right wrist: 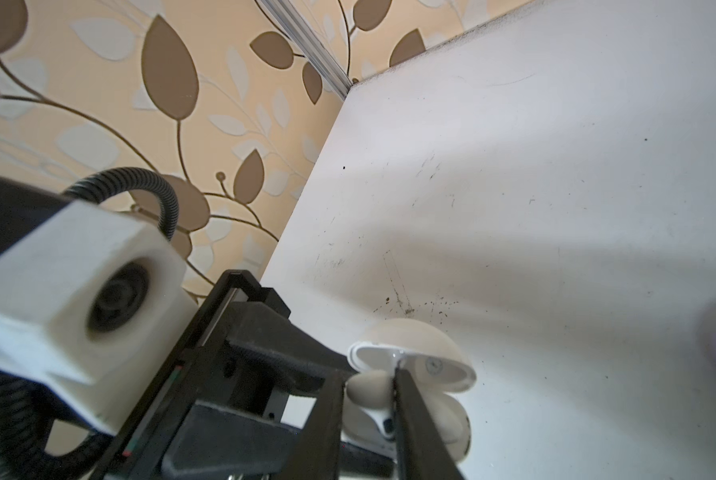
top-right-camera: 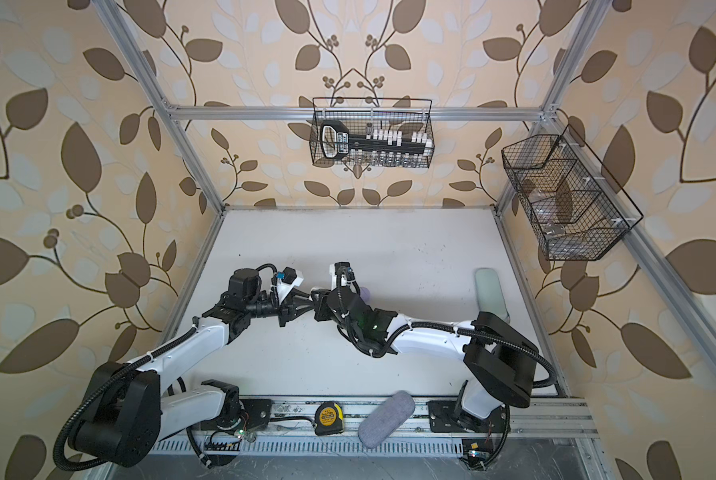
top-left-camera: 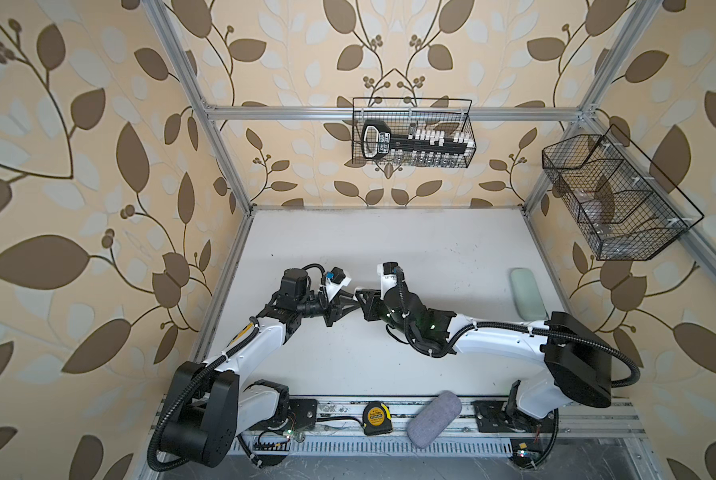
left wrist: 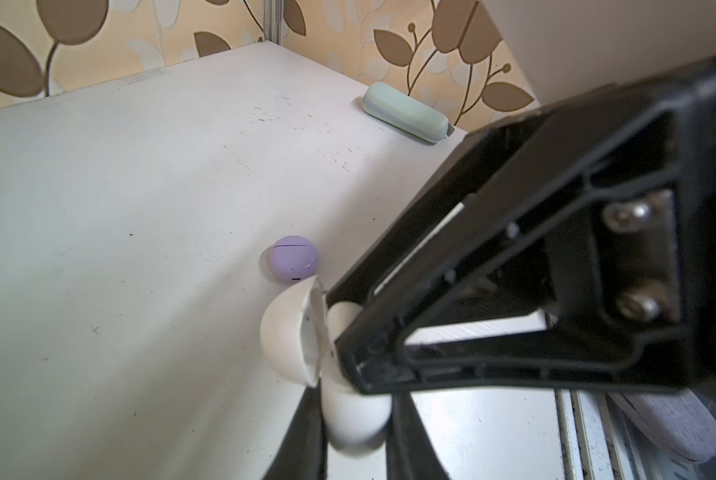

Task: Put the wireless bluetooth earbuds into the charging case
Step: 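Lower and press the earbud into the empty case slot with the right gripper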

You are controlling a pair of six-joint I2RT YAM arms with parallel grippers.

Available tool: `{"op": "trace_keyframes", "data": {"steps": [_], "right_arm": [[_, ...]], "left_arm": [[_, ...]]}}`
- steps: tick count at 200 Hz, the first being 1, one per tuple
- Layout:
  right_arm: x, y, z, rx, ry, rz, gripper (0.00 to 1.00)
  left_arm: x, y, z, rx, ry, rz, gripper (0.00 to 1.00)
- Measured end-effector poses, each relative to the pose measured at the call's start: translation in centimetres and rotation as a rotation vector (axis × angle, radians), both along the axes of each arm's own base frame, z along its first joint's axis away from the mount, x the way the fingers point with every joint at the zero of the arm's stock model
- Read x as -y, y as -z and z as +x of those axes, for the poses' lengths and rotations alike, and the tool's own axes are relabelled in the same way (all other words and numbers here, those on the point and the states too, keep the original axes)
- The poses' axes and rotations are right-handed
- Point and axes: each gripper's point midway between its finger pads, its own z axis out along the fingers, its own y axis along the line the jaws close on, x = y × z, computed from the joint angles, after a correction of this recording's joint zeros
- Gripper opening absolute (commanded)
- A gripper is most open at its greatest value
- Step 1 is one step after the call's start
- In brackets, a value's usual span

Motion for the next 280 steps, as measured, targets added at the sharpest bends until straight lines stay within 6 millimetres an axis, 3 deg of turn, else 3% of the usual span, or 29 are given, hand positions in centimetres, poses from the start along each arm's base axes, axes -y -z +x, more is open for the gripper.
{"op": "trace_keyframes", "data": {"steps": [174,280], "right_arm": [[-0.6,-0.1,0.1,-0.015,-0.063,-0.017,0.23],[-1.0,-0.1,0.3,0.014,-0.086,-0.148,0.23]], "left_arm": [[0.0,0.0,0.0,0.003,0.0,0.001,0.06],[-0.2,0.1,0.2,0.003,-0.012,0.009,0.06]]}}
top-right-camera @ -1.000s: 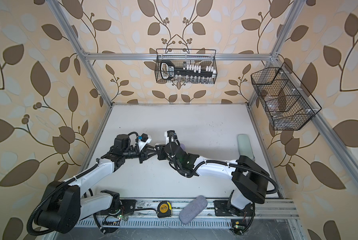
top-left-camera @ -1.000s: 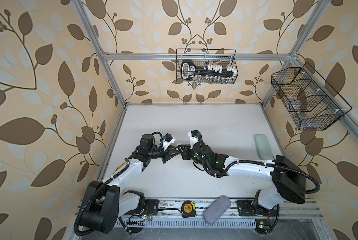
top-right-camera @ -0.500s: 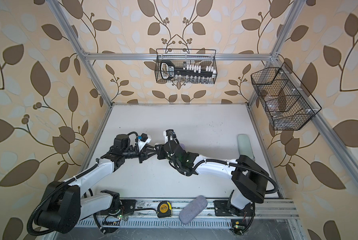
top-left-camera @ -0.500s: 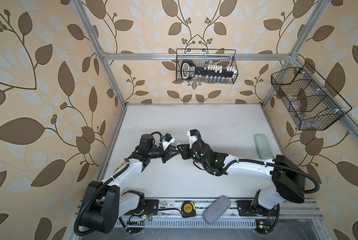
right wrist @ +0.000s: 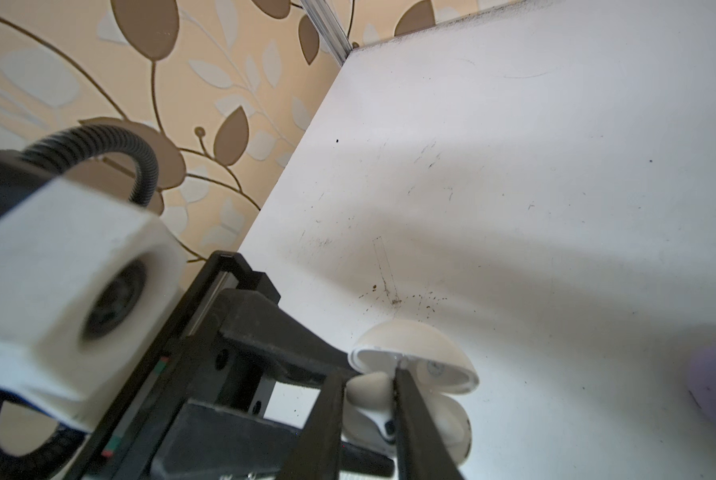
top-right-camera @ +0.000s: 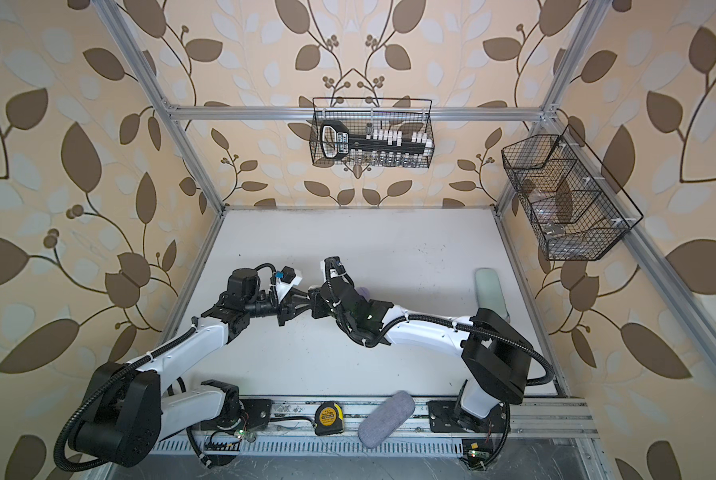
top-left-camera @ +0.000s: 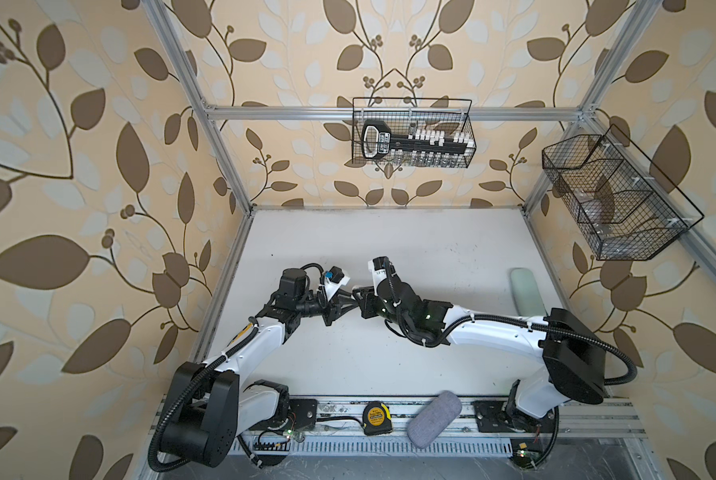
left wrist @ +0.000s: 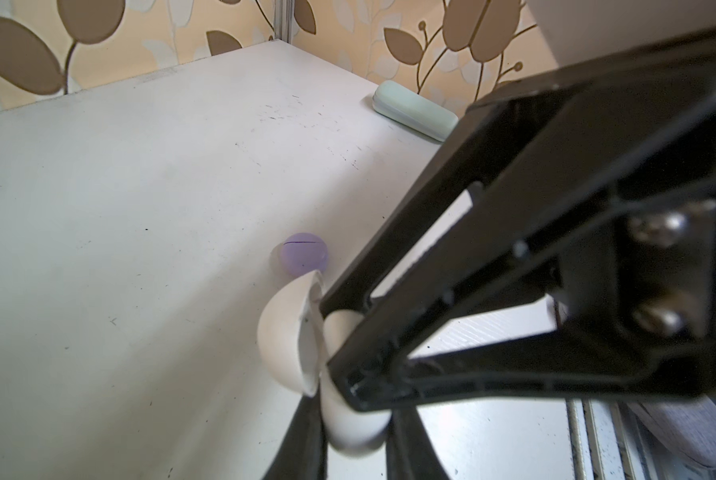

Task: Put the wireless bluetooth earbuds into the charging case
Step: 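Lower and press the earbud into the empty case slot with the right gripper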

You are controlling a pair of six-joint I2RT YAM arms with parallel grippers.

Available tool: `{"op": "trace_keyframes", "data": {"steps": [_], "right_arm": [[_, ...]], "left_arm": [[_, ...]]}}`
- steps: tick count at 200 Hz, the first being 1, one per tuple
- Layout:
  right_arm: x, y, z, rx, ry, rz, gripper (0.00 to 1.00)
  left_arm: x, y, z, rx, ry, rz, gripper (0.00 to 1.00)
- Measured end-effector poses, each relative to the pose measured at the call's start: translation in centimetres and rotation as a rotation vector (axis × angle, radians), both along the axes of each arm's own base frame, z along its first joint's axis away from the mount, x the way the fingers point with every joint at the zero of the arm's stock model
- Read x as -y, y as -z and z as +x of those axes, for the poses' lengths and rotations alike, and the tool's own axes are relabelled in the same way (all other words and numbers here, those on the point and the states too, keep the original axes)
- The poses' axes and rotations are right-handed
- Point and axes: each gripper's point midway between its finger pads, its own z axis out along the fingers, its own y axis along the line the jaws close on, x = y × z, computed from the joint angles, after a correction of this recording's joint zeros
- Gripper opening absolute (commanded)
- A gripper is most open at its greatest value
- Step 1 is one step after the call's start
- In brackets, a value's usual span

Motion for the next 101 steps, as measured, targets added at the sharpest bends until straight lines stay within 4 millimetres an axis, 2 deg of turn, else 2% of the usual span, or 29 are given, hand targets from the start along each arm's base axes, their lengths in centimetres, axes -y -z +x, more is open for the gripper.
{"op": "trace_keyframes", "data": {"steps": [101], "right_arm": [[0.12,0.2,-0.15,0.022,-0.005,-0.039,0.24]], "left_arm": [[0.02,0.08,-0.1,-0.006,0.002,0.001,0.06]]}}
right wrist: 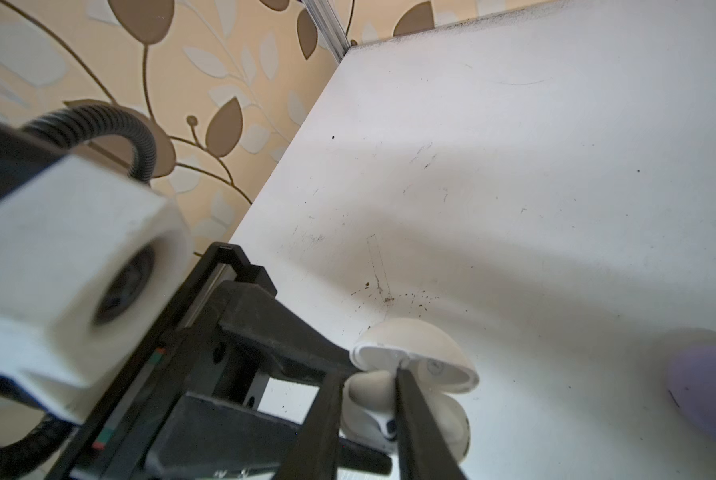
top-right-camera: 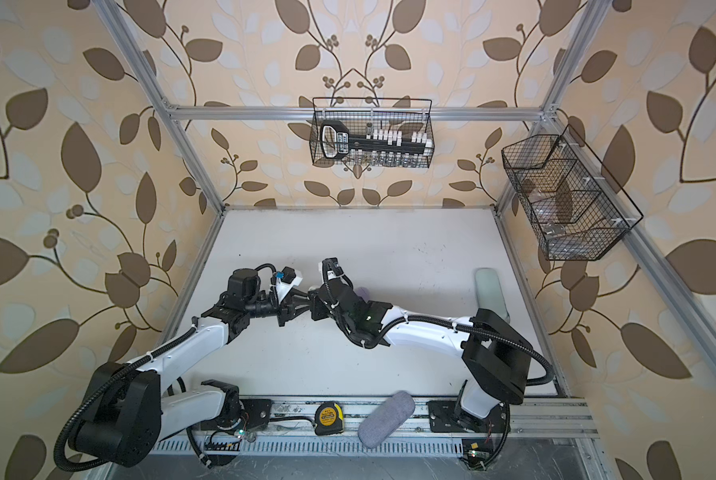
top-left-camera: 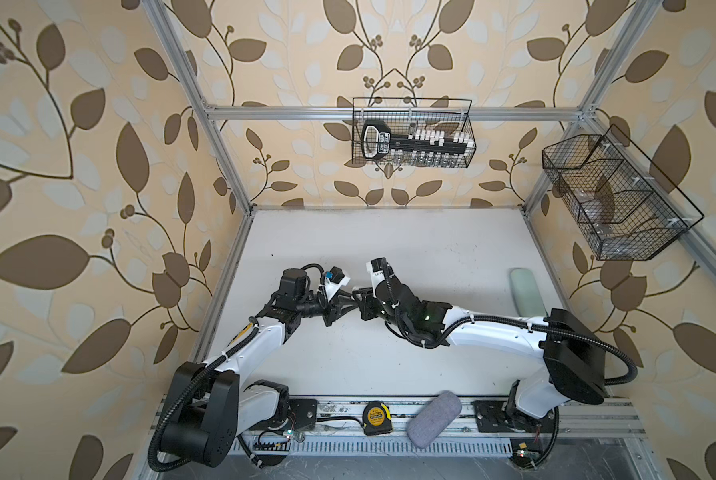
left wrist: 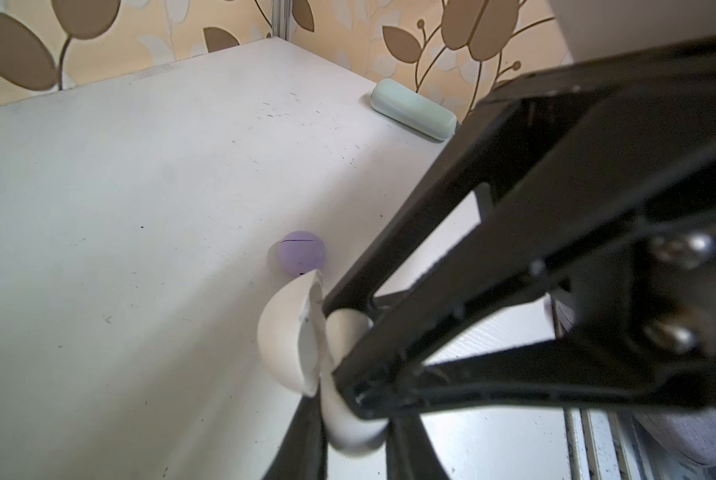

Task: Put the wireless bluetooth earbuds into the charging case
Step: 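Lower and press the earbud into the empty case slot with the right gripper, then open the right gripper and lift it away from the case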

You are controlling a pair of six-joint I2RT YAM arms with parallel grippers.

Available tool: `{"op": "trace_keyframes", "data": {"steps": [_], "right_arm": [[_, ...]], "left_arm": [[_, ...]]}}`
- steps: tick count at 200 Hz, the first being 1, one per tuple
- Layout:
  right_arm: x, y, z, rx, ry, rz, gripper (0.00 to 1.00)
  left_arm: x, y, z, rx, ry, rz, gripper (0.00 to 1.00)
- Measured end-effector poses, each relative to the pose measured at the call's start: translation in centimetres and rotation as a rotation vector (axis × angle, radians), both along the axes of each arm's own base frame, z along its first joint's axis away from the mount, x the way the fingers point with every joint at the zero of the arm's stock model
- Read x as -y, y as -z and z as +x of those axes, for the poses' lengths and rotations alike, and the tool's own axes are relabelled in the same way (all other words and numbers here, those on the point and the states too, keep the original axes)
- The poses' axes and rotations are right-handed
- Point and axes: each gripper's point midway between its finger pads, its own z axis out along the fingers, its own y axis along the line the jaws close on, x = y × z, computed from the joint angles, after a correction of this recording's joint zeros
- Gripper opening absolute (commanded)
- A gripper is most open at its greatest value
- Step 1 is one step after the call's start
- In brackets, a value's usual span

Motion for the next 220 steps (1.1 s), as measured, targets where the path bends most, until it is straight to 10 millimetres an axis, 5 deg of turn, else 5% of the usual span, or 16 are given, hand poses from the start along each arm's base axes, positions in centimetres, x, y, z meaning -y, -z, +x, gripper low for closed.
{"op": "trace_keyframes", "data": {"steps": [174,220], "right_arm": [[1.6,-1.7,1.1,-0.004,0.026,0.03,0.26],[4.4,-3.6,4.4,-0.085,0.061,0.046,0.26]], "left_arm": [[0.0,0.1,-0.1,0.002,0.006,0.003,0.05],[0.1,0.2,-0.4,0.014,0.027,0.01,0.04]]}}
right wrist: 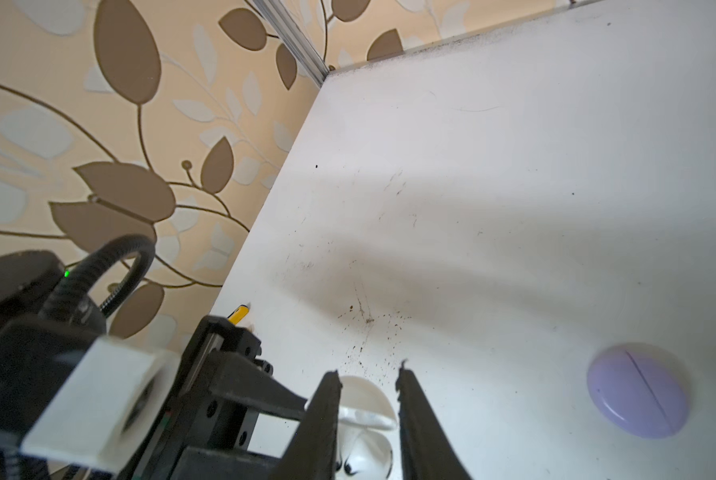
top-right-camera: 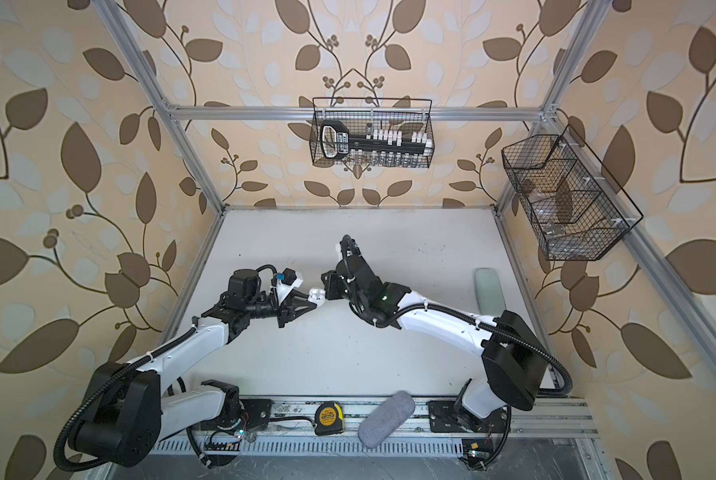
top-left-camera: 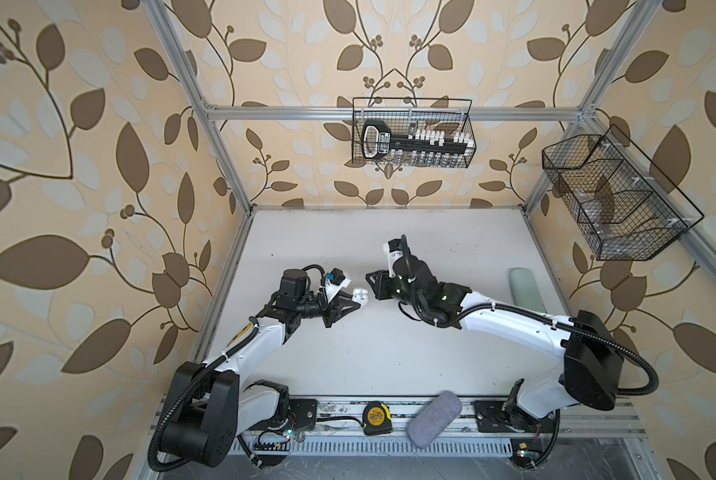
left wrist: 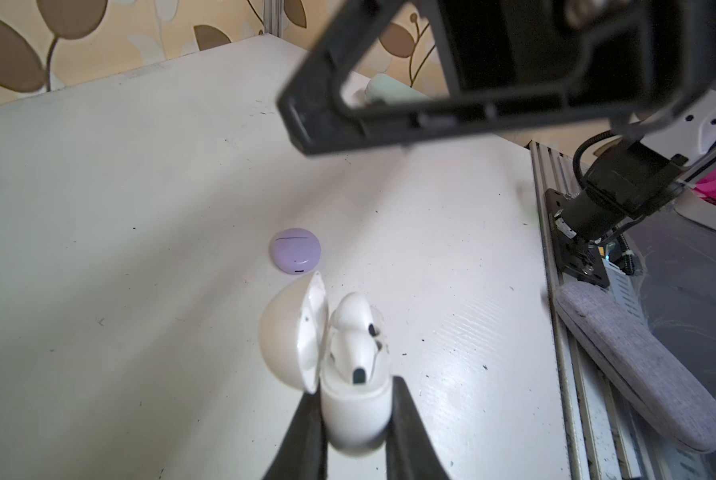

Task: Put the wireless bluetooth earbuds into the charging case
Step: 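Open the right gripper and lift it away from the case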

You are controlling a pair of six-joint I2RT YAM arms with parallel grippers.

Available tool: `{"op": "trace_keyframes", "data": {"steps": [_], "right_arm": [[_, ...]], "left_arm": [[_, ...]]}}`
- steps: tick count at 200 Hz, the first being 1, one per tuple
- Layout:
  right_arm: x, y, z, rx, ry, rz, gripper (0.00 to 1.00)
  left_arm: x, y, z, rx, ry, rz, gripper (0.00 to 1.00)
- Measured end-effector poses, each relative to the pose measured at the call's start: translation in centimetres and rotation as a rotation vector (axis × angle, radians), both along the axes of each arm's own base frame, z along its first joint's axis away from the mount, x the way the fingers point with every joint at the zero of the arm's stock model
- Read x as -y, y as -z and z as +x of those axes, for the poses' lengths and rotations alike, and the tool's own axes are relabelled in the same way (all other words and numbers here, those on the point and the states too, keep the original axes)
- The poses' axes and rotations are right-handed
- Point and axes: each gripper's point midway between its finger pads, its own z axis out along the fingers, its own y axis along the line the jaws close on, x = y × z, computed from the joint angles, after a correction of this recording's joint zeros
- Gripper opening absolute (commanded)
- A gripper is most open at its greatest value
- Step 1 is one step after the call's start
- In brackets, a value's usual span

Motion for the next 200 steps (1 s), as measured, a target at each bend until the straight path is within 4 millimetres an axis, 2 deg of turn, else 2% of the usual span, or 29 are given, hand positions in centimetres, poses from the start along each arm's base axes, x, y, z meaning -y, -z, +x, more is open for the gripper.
{"op": "trace_keyframes", "data": {"steps": [16,33,81,119,136,200], "right_arm": [[0.4,-1.0,1.1,-0.024,-0.007,0.013,0.27],[0.2,-1.0,0.7,-0.059,-0.045,0.014,0.27],[-0.5,3.2,-1.1,-0.214,-0.14,-0.034,0.27],[-1.1,6.3,-2.2,-0.318,-0.195,-0.043,0.26],[-1.4,7.1,-2.6,-0.347,-0.21,-0.042,0.26],[-2.5,9.0,-4.9,-0.389,-0.251,-0.027,0.26]], "left_arm": [[0.2,0.1,-0.3,0.011,0.018,0.006,0.04],[0.7,0.2,-0.9,0.023,0.046,0.02,0.04],[2.3,0.3,-3.0,0.124,0.145,0.083,0.03],[3.0,1.2,-4.5,0.199,0.198,0.147,0.04],[3.1,1.7,-5.0,0.212,0.212,0.166,0.04],[2.8,2.5,-5.0,0.215,0.2,0.205,0.04]]}}
